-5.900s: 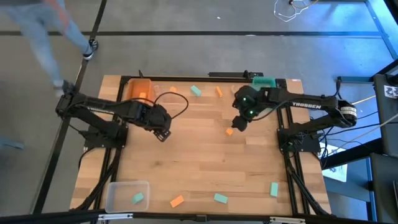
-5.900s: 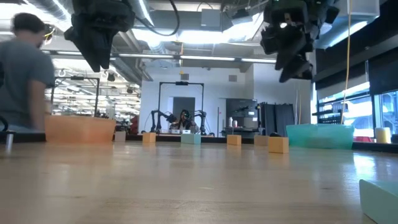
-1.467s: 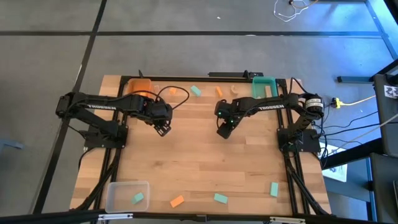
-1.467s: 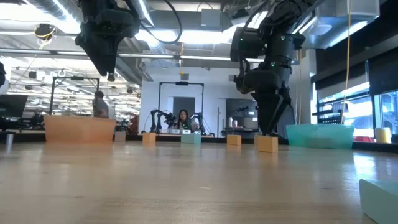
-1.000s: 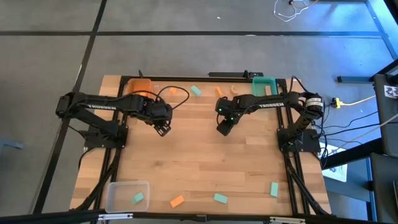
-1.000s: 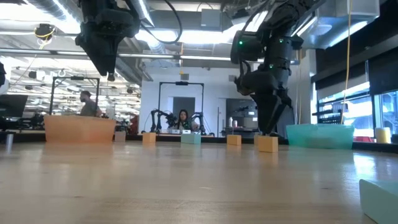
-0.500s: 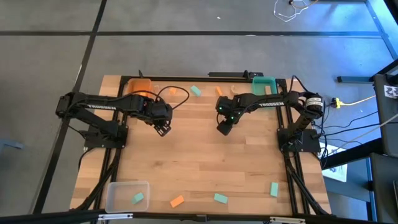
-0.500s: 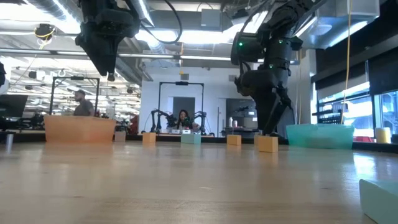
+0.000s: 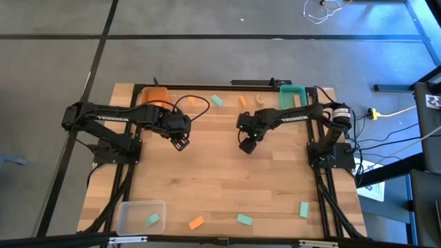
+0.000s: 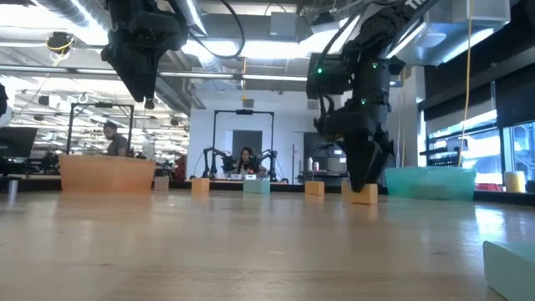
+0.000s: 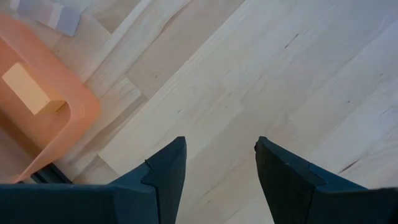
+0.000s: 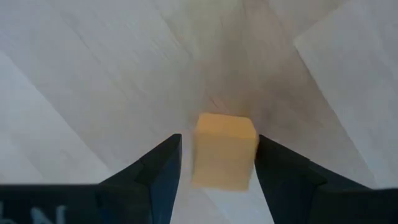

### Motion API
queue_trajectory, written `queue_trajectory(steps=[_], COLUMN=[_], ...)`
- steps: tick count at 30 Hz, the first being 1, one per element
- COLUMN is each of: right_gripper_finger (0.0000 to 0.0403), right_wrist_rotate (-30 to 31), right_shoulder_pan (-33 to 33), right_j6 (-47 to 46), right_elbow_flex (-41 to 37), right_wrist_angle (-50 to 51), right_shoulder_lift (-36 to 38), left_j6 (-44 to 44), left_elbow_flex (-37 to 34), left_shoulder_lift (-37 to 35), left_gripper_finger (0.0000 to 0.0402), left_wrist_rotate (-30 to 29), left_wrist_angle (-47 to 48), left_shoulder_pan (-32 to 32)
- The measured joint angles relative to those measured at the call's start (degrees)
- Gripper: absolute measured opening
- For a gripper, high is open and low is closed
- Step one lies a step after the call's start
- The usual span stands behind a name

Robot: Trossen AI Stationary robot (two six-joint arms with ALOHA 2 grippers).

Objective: Sort & place blocks by color
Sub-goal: Put the orange block into the orange bin

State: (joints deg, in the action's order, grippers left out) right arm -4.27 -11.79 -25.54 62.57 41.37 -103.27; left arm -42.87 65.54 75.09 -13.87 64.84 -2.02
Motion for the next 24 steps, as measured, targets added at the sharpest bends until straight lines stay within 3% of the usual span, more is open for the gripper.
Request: queue_trajectory(steps=[5, 10, 24], right_gripper_finger=[0.0185, 0.0130, 0.0129], right_wrist_rotate=[0.2, 0.2, 0.0], right_shoulder_pan=[0.0, 0.0, 0.0], right_j6=[0.3, 0.2, 2.8], right_elbow_flex=[0.0, 0.0, 3.7], right_wrist_angle=[-2.2, -3.0, -2.5], right_shoulder_lift=[-0.8, -0.9, -0.9], left_j6=[0.0, 0.0, 2.3], left_elbow_flex=[0.0, 0.0, 0.0], left_shoulder_lift=[0.0, 0.0, 0.0], left_gripper_finger=[0.0182, 0.0182, 0.0182], left_wrist_rotate=[0.0, 0.0, -0.6], left_wrist_angle=[-0.1, -0.2, -0.2], left_shoulder_pan=[0.0, 0.0, 0.0])
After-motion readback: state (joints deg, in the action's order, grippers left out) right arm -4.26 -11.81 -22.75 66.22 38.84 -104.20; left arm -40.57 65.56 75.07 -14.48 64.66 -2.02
